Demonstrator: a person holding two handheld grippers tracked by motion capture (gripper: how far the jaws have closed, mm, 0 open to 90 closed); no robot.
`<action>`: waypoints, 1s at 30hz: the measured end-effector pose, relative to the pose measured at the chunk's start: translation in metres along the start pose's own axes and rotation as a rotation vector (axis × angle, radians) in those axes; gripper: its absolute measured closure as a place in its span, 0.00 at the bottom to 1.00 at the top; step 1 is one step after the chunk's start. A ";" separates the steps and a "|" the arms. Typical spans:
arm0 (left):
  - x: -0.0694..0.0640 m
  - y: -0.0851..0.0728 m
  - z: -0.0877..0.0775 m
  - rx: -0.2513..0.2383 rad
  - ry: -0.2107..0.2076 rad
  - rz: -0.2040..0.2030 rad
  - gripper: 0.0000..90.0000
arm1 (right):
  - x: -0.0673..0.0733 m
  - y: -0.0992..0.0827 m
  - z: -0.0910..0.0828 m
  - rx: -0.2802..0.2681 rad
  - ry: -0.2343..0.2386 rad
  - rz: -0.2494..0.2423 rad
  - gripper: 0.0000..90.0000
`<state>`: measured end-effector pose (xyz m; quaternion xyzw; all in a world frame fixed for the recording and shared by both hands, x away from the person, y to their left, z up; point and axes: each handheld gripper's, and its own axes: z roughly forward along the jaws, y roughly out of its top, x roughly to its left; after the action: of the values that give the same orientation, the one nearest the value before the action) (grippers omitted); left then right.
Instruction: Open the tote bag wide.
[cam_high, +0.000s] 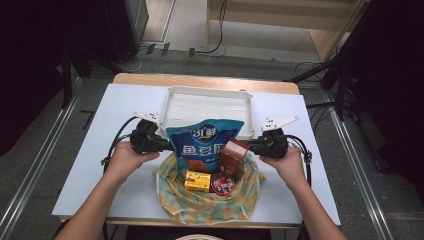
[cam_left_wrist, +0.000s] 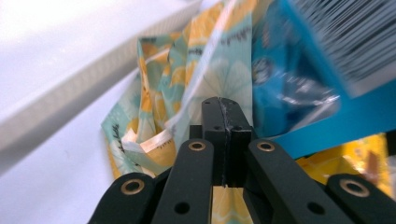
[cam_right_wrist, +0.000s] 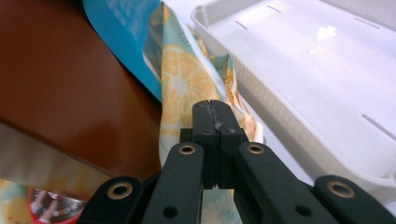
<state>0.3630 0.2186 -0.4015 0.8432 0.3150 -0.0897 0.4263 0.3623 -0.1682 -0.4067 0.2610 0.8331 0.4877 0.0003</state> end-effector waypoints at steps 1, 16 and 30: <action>0.001 -0.001 0.003 0.008 -0.003 0.004 1.00 | 0.000 -0.002 0.002 0.000 0.006 -0.006 1.00; 0.018 -0.022 0.028 0.023 -0.011 -0.036 1.00 | -0.008 -0.034 0.028 0.057 -0.025 -0.003 1.00; 0.027 -0.030 0.040 0.058 -0.003 -0.033 1.00 | -0.014 -0.050 0.052 0.110 0.031 0.004 1.00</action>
<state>0.3705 0.2131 -0.4577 0.8497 0.3256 -0.1073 0.4007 0.3659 -0.1514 -0.4785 0.2549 0.8579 0.4452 -0.0281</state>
